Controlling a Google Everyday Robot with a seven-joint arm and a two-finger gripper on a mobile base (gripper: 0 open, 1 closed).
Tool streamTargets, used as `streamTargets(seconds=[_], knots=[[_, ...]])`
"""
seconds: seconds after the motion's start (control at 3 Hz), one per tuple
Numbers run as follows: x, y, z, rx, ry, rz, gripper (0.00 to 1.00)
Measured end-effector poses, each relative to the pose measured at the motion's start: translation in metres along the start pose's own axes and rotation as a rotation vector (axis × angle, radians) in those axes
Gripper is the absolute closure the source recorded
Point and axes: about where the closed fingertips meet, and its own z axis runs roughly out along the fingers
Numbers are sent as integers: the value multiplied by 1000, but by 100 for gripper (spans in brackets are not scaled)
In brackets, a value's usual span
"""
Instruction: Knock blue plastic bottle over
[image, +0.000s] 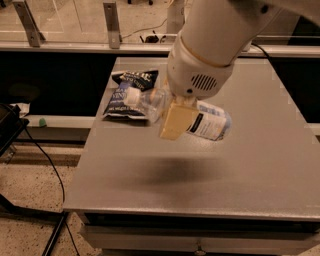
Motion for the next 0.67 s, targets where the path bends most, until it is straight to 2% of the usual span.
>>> streamTargets(seconds=[0.33, 0.67], knots=[[9, 17, 44, -31, 106, 11, 100], [9, 17, 45, -32, 109, 11, 100]])
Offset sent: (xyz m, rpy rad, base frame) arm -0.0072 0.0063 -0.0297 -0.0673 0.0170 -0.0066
